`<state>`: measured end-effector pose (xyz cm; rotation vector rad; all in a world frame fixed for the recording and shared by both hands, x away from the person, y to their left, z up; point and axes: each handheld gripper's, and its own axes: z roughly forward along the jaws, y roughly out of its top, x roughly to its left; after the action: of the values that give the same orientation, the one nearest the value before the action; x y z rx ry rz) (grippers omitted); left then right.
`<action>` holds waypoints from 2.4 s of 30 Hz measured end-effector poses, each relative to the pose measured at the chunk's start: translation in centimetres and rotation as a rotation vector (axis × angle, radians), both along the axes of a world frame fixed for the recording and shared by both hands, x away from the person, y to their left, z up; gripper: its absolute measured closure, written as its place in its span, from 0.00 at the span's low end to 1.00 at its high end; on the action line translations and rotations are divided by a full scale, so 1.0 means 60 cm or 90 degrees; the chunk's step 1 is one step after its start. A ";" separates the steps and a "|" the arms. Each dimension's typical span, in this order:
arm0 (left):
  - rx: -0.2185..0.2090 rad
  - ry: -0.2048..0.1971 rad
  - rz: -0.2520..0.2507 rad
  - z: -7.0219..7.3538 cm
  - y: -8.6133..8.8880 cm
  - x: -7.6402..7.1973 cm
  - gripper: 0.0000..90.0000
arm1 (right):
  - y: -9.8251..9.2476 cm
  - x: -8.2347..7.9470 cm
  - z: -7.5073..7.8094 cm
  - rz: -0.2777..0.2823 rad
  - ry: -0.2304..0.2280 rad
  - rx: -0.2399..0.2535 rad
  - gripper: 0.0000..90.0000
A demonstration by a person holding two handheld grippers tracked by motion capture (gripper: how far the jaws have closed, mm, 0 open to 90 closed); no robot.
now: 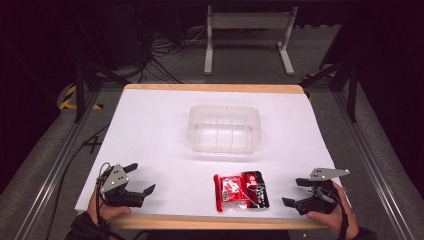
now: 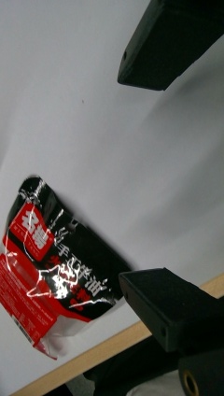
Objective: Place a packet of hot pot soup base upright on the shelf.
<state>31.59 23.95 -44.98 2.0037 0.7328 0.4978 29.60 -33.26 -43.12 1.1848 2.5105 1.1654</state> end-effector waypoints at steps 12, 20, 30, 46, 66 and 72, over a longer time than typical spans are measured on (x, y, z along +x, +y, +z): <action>0.007 0.004 -0.030 0.000 -0.019 -0.004 0.09 | 0.091 0.015 -0.010 0.022 0.089 0.029 0.03; 0.026 0.010 -0.048 -0.002 -0.030 -0.005 0.09 | 0.161 0.033 -0.002 0.052 0.128 -0.031 0.00; 0.054 0.012 -0.098 -0.004 -0.064 -0.018 0.10 | 0.166 0.055 0.009 0.050 0.152 -0.084 0.08; 0.049 0.010 -0.087 -0.002 -0.054 -0.015 0.10 | 0.149 0.000 0.026 0.147 0.140 -0.198 0.70; 0.049 0.016 -0.091 -0.003 -0.055 -0.014 0.10 | 0.136 0.014 0.023 0.130 0.157 -0.163 0.46; 0.049 0.020 -0.093 -0.003 -0.057 -0.015 0.10 | 0.166 0.028 0.025 0.171 0.188 -0.184 0.37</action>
<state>30.72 20.51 -45.16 2.1223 0.5888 0.4157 31.26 -23.29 -41.62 1.0312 3.0060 0.6737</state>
